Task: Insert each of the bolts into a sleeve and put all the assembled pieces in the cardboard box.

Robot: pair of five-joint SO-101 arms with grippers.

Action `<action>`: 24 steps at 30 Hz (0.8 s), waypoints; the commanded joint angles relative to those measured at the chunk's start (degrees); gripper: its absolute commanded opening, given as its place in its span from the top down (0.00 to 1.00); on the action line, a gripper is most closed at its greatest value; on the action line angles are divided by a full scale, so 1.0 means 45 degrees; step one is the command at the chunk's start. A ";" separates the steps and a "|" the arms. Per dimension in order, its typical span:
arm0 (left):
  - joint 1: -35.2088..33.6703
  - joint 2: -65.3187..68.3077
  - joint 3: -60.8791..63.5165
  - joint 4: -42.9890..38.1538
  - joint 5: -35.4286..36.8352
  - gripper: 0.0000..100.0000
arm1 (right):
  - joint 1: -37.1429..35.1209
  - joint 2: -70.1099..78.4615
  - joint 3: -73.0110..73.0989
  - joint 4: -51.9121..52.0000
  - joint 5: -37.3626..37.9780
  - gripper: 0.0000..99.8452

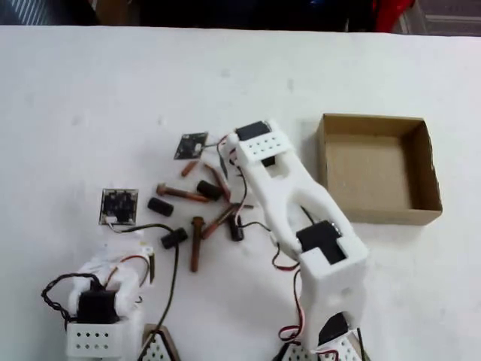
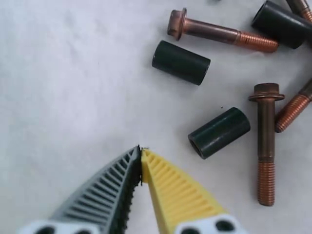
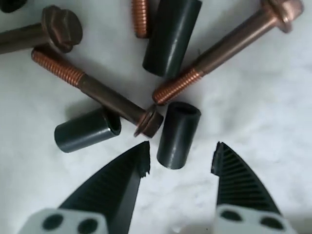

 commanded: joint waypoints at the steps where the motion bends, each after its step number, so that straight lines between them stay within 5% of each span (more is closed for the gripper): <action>1: -0.0107 -0.0107 -0.0020 0.0078 0.0137 0.98 | -0.0088 0.0166 -0.0117 -0.0381 -0.0039 0.80; 19: -0.0107 -0.0107 -0.0020 0.0078 0.0137 0.98 | 0.0010 0.1455 -0.0156 -0.1885 -0.0645 0.80; 24: -0.0107 -0.0107 -0.0020 0.0078 0.0137 0.98 | 0.0166 0.1475 -0.0176 -0.1885 -0.0645 0.90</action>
